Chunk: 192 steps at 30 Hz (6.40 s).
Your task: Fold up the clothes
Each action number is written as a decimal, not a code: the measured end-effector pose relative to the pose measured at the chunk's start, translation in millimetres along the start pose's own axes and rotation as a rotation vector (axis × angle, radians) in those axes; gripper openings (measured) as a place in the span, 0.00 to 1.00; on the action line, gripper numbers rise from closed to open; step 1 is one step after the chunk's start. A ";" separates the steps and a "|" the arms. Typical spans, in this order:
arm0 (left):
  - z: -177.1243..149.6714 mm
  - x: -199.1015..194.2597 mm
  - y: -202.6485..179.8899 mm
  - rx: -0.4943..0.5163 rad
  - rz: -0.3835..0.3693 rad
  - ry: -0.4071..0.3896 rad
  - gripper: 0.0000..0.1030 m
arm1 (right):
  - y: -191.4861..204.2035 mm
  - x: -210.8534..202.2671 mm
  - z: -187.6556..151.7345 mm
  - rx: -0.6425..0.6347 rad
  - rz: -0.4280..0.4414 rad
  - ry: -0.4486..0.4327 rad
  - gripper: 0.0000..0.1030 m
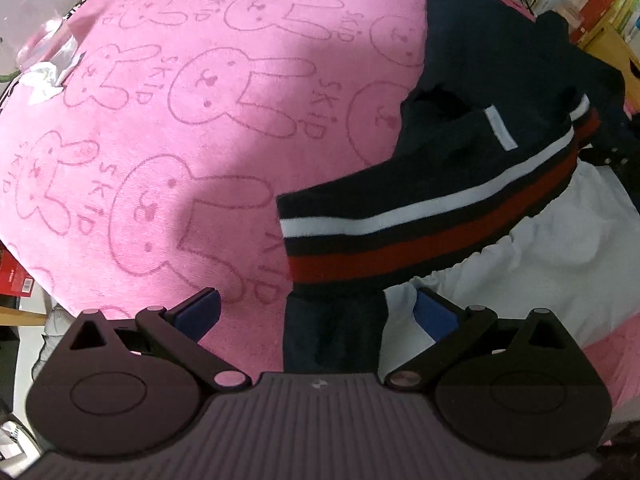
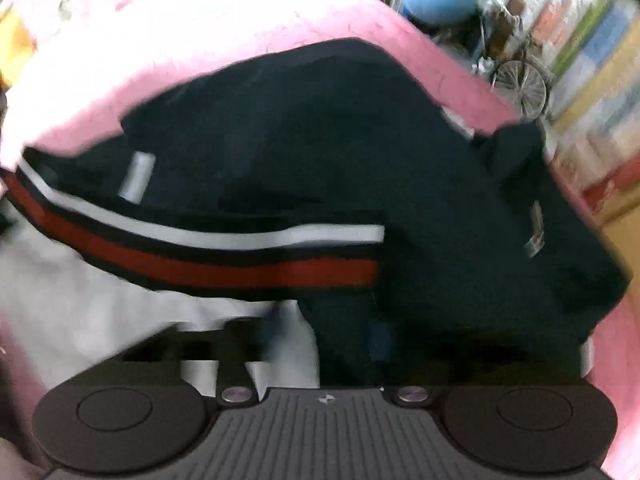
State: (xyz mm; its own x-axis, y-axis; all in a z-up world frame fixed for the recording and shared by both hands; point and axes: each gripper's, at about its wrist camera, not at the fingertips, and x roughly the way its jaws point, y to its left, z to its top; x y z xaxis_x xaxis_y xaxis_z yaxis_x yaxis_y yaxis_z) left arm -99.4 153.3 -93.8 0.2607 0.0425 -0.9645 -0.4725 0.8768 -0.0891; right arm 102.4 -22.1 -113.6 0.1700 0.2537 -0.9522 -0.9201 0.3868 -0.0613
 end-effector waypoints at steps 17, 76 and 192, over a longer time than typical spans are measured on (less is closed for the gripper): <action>41.5 -42.6 -35.7 0.143 -0.121 -0.196 0.99 | -70.8 -133.8 -161.1 0.567 -0.277 -0.050 0.25; 156.4 63.5 -211.0 0.744 -0.135 -0.128 0.87 | -142.5 -74.1 -182.0 0.791 -0.117 -0.121 0.29; -1.7 -56.0 -44.3 0.135 0.201 -0.088 1.00 | -126.2 -59.3 -146.1 0.807 -0.383 -0.266 0.71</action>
State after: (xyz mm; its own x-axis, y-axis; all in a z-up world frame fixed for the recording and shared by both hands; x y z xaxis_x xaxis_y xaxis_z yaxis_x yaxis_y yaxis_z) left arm -94.5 111.3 -36.3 0.2483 0.2587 -0.9335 -0.4071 0.9023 0.1418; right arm 156.8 -215.5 -93.2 0.5784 0.1374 -0.8041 -0.2780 0.9599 -0.0360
